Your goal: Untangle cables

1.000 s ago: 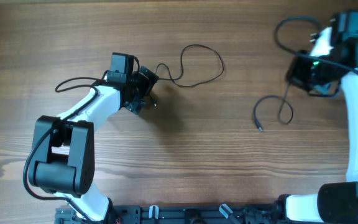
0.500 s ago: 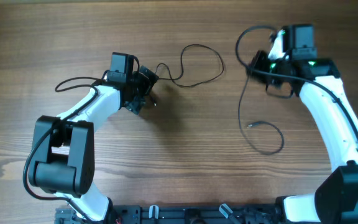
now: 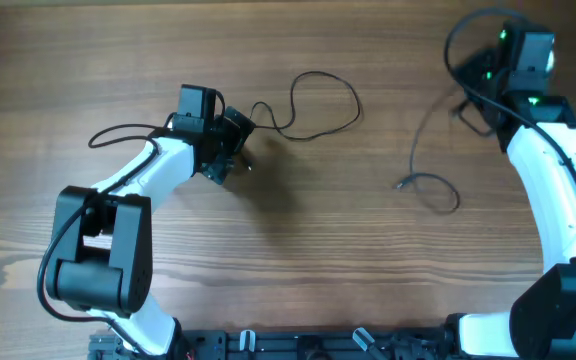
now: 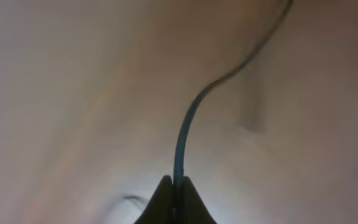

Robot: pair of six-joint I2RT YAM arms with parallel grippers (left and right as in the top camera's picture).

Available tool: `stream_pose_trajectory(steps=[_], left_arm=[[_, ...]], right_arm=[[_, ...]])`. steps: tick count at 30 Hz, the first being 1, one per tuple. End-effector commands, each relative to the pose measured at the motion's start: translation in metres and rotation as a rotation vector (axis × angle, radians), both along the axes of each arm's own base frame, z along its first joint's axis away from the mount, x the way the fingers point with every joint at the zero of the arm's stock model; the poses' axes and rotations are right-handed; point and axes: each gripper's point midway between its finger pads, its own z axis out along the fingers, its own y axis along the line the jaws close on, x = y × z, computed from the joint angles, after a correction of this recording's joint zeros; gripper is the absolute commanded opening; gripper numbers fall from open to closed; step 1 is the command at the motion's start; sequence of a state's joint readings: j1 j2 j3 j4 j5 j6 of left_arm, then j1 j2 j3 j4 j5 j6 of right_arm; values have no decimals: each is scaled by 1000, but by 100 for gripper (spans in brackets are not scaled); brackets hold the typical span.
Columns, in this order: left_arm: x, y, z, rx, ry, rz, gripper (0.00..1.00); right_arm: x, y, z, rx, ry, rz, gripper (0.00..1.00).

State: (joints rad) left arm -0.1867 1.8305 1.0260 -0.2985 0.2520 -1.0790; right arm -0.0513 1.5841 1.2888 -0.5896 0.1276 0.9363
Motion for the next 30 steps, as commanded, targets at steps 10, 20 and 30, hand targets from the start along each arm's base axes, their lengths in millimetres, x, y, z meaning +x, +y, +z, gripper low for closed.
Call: stream_pose_trajectory(steps=[10,20,30], left_arm=[[-17,17,-29,88,76,31,100],[-18,19,-29,99,79,35,100],[-21,19,-30,102,92,35,100]], right_arm=[[-116,85,-51,230,509,381,4],[-133,124,-120,214,402,843,28],[-83,76,-112,95,322,393,100]])
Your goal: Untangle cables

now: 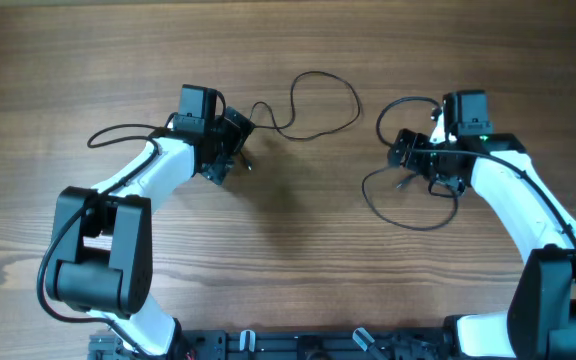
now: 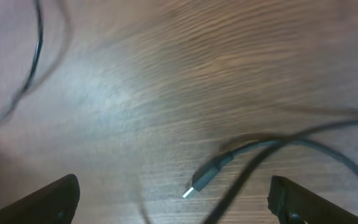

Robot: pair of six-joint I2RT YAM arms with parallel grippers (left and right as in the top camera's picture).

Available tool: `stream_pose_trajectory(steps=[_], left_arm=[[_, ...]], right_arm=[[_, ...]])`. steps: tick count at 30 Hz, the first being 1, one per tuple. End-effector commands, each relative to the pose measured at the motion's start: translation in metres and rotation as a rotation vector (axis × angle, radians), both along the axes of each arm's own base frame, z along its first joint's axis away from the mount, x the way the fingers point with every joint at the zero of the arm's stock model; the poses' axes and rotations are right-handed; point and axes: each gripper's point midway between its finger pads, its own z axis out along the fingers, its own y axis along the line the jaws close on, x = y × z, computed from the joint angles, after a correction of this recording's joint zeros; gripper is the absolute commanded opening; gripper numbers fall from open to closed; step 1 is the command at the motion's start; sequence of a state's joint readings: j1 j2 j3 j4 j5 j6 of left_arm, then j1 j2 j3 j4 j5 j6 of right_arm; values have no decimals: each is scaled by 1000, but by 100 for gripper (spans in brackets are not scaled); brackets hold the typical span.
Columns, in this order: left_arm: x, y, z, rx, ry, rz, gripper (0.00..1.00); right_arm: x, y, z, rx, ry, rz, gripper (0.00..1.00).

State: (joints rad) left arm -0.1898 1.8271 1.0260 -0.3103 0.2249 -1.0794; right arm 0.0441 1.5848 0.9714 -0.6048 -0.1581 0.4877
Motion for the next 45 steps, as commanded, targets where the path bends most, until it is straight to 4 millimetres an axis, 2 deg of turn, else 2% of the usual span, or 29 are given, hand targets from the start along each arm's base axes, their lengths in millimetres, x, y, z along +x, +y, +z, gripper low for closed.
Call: stream_pose_trajectory(steps=[1,4,6,8,10,13,14,16,17,20,22,23,25,27,28,29,31,35,37,38,41,42,44,45], left_arm=[[-19,15,-29,76,85,26,100],[-18,15,-29,75,82,26,100],[-18,15,-29,75,82,26,100],[-18,15,-29,75,82,26,100],[-18,15,-29,75,82,26,100],[-18,16,-29,78,80,28,100],[-18,16,-29,82,80,29,100],[-18,16,-29,81,80,29,100],[-18,16,-29,81,80,29,100],[-18,16,-29,81,81,29,100],[-19,17,-30,82,86,29,100],[-20,17,-30,83,89,29,100],[-22,17,-30,84,96,28,100],[-22,17,-30,84,96,28,100],[-22,17,-30,84,96,28,100],[-22,17,-30,84,96,28,100],[-22,17,-30,84,96,28,100],[-22,17,-30,84,96,28,100],[-22,17,-30,84,96,28,100],[-22,17,-30,84,96,28,100],[-22,17,-30,84,96,28,100],[-22,17,-31,84,96,28,100],[-22,17,-30,84,96,29,100],[-22,17,-30,84,96,28,100]], right_arm=[[0,-11,2,45,44,-287,99],[-11,-15,-19,51,115,-418,100],[-9,-22,-30,10,123,-432,98],[-8,-21,-39,13,140,-429,83],[-15,-18,-54,10,196,-420,75],[-14,-18,-66,5,214,-421,51],[-11,-18,-67,7,203,-421,33],[0,-17,-65,18,159,-417,11],[5,-17,-64,23,140,-416,5],[34,-19,-49,41,27,-352,4],[78,-36,-5,75,-112,-305,4],[93,-44,14,87,-165,-293,4],[127,-75,67,78,-306,-286,5],[152,-111,116,20,-450,-289,5],[162,-131,139,-18,-528,-282,5],[167,-147,153,-57,-579,-283,5],[168,-188,168,-138,-646,-355,5],[174,-248,177,-248,-748,-427,5],[184,-270,172,-297,-797,-425,5],[189,-277,164,-311,-805,-422,5],[209,-304,125,-336,-847,-446,5],[220,-312,106,-346,-880,-449,5],[229,-316,92,-354,-893,-445,4],[239,-322,77,-372,-901,-433,5]])
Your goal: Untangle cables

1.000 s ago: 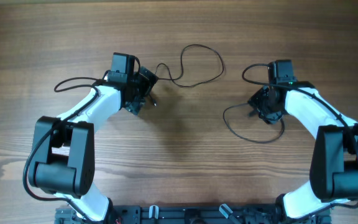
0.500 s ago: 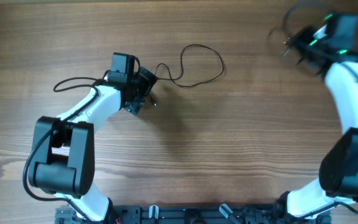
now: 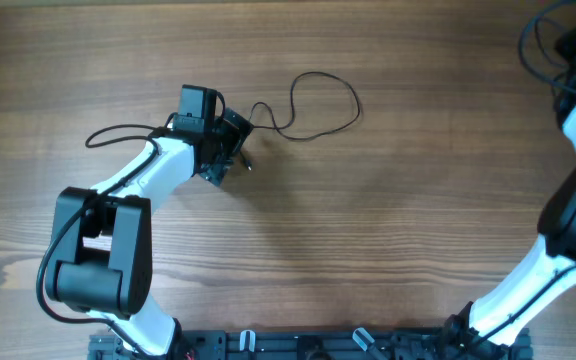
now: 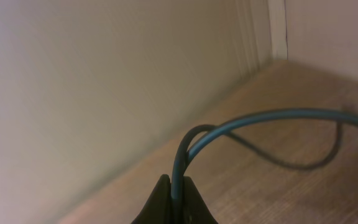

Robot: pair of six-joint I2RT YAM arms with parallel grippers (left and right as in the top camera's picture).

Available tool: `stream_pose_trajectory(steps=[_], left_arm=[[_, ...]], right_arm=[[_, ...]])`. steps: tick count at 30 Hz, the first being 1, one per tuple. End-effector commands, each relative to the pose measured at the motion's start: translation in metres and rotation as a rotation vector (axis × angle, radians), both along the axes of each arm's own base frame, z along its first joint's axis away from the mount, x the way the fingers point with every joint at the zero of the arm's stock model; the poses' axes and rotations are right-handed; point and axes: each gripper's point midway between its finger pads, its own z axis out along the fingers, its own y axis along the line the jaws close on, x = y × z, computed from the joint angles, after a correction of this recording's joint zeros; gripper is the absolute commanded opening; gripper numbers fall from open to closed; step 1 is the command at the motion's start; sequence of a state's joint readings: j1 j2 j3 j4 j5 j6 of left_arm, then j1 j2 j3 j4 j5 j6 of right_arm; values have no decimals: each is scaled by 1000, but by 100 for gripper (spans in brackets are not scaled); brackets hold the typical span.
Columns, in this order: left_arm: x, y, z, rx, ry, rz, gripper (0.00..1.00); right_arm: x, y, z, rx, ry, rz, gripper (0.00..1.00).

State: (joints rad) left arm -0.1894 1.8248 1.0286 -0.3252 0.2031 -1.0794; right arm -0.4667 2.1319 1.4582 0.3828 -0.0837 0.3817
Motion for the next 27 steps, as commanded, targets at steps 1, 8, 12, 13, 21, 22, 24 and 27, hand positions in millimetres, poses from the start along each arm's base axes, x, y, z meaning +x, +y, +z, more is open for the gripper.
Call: stream_pose_trajectory(steps=[1,8,12,13,21,22,24,27], left_arm=[[-21,13,-30,63,90,19,100],[-21,13,-30,63,90,19,100],[-21,13,-30,63,90,20,100],[-21,13,-30,63,90,19,100],[-21,13,-30,63,90,19,100],[-21,13,-30,63,90,19,100],[-21,13,-30,63,90,19,100],[-21,13,-30,63,90,19,100]], right_arm=[[21,-17,-37,-48,13,-19,4],[31,-36,-107,-20,163,-43,11],[29,-7,-104,59,221,101,99],[27,-1,-90,90,217,114,100],[-16,26,62,99,165,128,100],[-21,32,73,103,163,140,100],[-31,69,87,161,187,249,100],[-45,159,66,364,292,533,100]])
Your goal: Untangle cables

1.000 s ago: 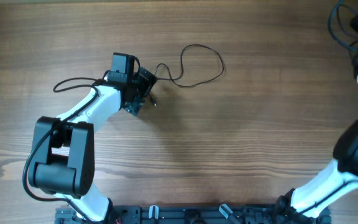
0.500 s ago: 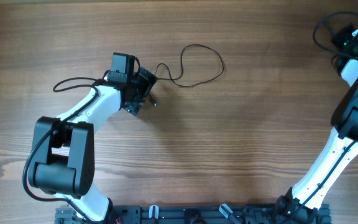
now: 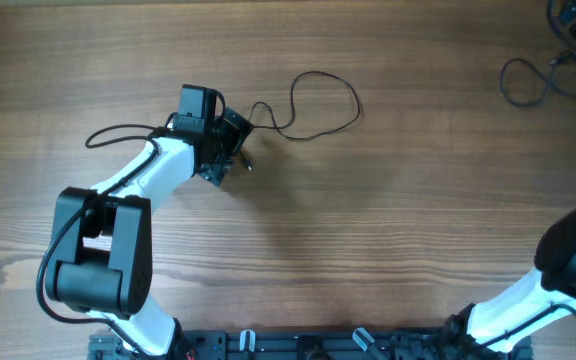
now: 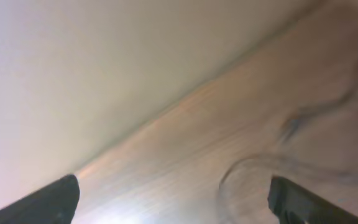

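A thin black cable [image 3: 355,105] loops across the middle of the wooden table [image 3: 368,250]. One end of it runs into my left gripper [image 3: 236,135], whose jaws cannot be made out from overhead. A second dark cable [image 3: 505,80] lies in a loose loop at the far right corner. In the right wrist view my right gripper [image 4: 182,199] stands wide open with nothing between its fingers [image 4: 61,199], and a blurred stretch of that cable [image 4: 247,165] lies on the wood below. From overhead only the right arm shows, at the top right edge.
A pale wall [image 4: 104,74] rises along the table's far edge in the right wrist view. The left arm's base [image 3: 98,265] stands at the front left, and a black rail [image 3: 298,345] runs along the front edge.
My right gripper was shut on the dark cable at the far right corner. It is now open, and the cable lies in a loop on the table there. The left arm has not moved.
My right gripper first held the dark cable, shut, at the right of the table. Then it was open over that cable at centre right, plug on the wood. Later it held the cable at the far right corner; now it is open and the cable lies there.
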Robot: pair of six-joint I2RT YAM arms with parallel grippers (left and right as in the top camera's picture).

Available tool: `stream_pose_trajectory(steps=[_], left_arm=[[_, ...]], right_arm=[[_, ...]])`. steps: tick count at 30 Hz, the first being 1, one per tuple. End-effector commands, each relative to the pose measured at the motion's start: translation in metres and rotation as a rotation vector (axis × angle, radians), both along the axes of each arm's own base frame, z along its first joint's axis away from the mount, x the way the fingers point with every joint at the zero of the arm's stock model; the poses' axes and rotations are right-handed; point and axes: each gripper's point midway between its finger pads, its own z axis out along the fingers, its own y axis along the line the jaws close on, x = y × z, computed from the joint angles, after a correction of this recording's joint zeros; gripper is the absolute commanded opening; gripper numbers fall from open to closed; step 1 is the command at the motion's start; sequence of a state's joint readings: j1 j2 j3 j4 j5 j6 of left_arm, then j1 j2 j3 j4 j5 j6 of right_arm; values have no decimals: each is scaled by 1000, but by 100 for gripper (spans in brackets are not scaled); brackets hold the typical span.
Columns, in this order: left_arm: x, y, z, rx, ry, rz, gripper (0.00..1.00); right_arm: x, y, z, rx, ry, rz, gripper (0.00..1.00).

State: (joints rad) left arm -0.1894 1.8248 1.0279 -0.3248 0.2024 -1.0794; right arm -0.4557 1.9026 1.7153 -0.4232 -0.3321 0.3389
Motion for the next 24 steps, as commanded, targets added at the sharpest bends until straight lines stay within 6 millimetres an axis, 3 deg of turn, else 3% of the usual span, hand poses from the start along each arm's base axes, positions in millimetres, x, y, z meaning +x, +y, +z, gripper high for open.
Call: stream_pose_trajectory(steps=[1,4,5,7,9,11,13,16,19,21,23,24], left_arm=[[-20,13,-30,62,90,19,100],[-20,13,-30,62,90,19,100],[-20,13,-30,62,90,19,100],[-20,13,-30,62,90,19,100],[-9,11,-25,51,42,23,100],[-7,13,-24,61,25,1,100],[6,19,-4,34,-46,-73,100],[20,48,37,75,-165,-84,100],[23,89,97,123,-307,-23,100],[13,117,135,170,-372,55,100],[-2,135,167,220,-424,116,100],[-10,141,182,248,-451,139,100]], right_arm=[[-6,109,-26,239,95,315,100],[-19,178,-56,298,222,433,100],[-27,222,-70,308,277,511,100],[-37,267,-83,308,319,595,100],[-52,328,-101,353,399,633,100],[-66,367,-113,382,470,599,100],[-79,404,-118,351,494,616,100],[-88,429,-130,209,497,574,100],[-105,455,-136,286,558,414,94],[-110,463,-139,388,588,228,88],[-110,463,-147,429,584,75,73],[-109,464,-153,427,588,52,77]])
